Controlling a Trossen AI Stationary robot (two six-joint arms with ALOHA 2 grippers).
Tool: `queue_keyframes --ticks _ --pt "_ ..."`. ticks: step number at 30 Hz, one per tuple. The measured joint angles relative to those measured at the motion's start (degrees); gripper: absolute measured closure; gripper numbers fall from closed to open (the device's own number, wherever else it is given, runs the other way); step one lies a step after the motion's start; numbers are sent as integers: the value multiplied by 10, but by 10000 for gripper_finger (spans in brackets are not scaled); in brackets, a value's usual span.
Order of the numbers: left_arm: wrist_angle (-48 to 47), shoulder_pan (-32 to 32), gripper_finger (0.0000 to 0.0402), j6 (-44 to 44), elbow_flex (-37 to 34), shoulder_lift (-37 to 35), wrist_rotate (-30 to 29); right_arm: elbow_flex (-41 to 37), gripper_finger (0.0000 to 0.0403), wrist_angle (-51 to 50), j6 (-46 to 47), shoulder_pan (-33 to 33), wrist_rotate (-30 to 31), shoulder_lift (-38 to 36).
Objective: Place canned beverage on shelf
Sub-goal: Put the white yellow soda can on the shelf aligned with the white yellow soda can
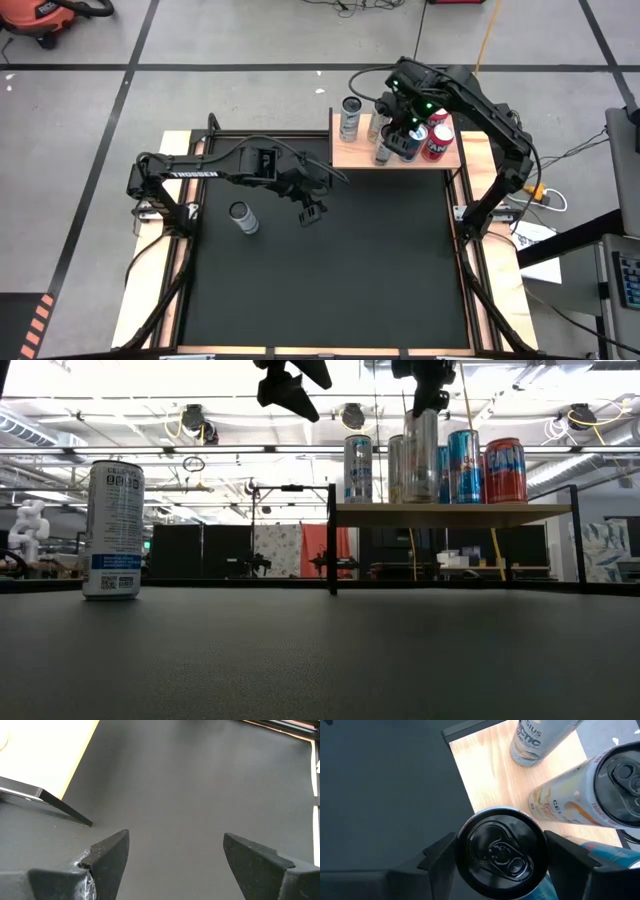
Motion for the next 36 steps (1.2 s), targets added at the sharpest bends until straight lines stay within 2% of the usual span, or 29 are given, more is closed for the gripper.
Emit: queue_keyframes --ticks 17,36 --pt "0 0 79 0 0 0 0 0 166 15 4 -13 2 0" --pt "0 0 79 -1 0 0 0 1 141 20 2 -13 1 0"
